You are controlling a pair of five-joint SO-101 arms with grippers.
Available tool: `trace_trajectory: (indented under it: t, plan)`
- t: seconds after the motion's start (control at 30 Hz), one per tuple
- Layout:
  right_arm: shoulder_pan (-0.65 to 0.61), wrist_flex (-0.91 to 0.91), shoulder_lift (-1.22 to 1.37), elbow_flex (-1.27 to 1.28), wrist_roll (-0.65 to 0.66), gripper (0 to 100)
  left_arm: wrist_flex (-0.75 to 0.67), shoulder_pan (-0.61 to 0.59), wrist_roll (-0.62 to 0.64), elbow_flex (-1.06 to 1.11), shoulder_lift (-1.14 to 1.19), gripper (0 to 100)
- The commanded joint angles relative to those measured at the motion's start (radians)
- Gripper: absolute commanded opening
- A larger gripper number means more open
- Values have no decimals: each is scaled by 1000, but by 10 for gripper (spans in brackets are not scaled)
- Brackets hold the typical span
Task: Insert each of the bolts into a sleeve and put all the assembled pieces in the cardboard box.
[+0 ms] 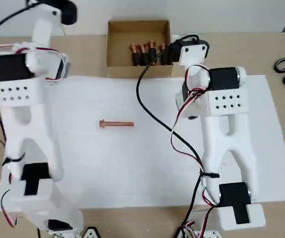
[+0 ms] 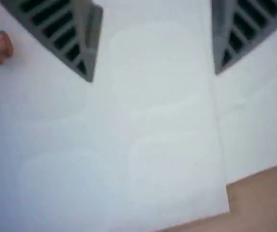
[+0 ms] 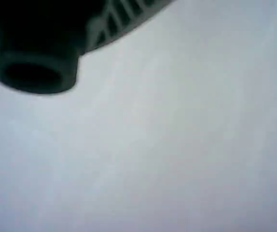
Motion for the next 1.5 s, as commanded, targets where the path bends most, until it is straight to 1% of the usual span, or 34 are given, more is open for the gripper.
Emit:
trace_trajectory:
  t: [0.0, 0.13, 0.3, 0.5, 0.83, 0.97, 1.17, 1.2, 1.33, 1.47]
  plan:
    - [-5, -15, -48, 0, 6, 6, 18, -12, 26, 156, -120, 156]
    - [-5, -41, -48, 2, 6, 5, 17, -6, 37, 320, -169, 156]
    - [-1, -35, -48, 2, 6, 5, 17, -6, 153, 435, -173, 156]
    - [-1, -31, -50, 2, 8, 5, 18, -9, 256, 512, -178, 156]
    - [-5, -31, -50, 2, 5, 5, 18, -5, 265, 763, -170, 156]
    - [-5, -33, -50, 2, 3, 5, 18, -5, 265, 796, -178, 156]
    - [-5, -31, -51, 2, 3, 5, 18, -6, 276, 771, -170, 156]
    - [-5, -33, -51, 2, 3, 5, 18, -6, 308, 763, -170, 156]
    - [-5, -41, -51, 2, 2, 5, 18, -5, 503, 737, -170, 156]
    - [-5, -33, -56, 2, 2, 5, 18, -5, 626, 730, -178, 156]
